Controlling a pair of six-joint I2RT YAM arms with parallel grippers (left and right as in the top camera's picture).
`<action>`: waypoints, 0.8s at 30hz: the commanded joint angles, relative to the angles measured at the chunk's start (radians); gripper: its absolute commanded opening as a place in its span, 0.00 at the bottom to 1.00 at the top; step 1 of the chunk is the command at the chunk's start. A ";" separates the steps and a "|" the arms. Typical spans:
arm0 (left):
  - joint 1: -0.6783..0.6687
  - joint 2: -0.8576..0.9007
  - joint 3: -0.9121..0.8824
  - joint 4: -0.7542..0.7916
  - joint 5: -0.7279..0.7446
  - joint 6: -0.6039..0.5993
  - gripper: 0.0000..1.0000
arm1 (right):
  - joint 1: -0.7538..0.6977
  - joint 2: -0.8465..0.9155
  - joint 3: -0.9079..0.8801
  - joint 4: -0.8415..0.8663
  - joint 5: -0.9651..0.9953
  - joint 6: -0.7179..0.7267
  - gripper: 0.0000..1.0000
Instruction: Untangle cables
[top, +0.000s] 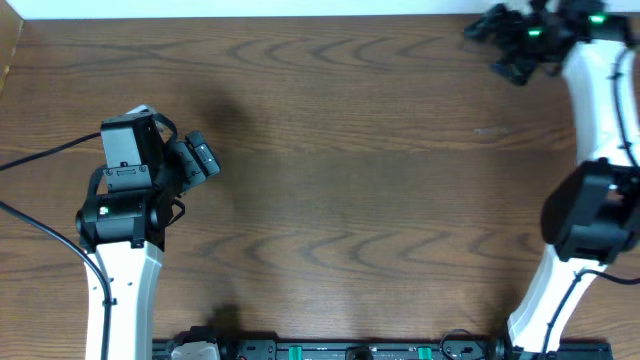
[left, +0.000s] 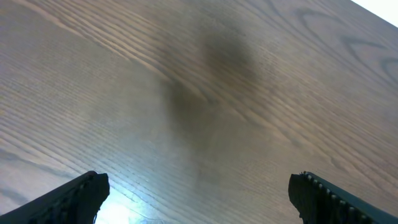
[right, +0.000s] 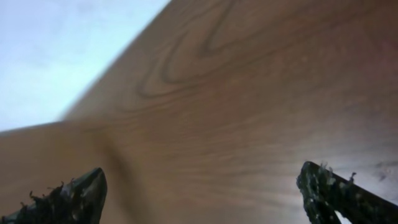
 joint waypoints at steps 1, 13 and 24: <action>-0.001 -0.005 0.010 -0.006 -0.003 0.018 0.98 | 0.088 -0.011 0.005 0.002 0.312 -0.117 0.97; -0.001 -0.005 0.010 -0.007 -0.003 0.017 0.98 | 0.318 -0.076 0.009 0.077 0.852 -0.299 0.99; -0.001 -0.005 0.010 -0.027 -0.006 0.018 0.98 | 0.382 -0.279 0.009 -0.037 0.856 -0.262 0.99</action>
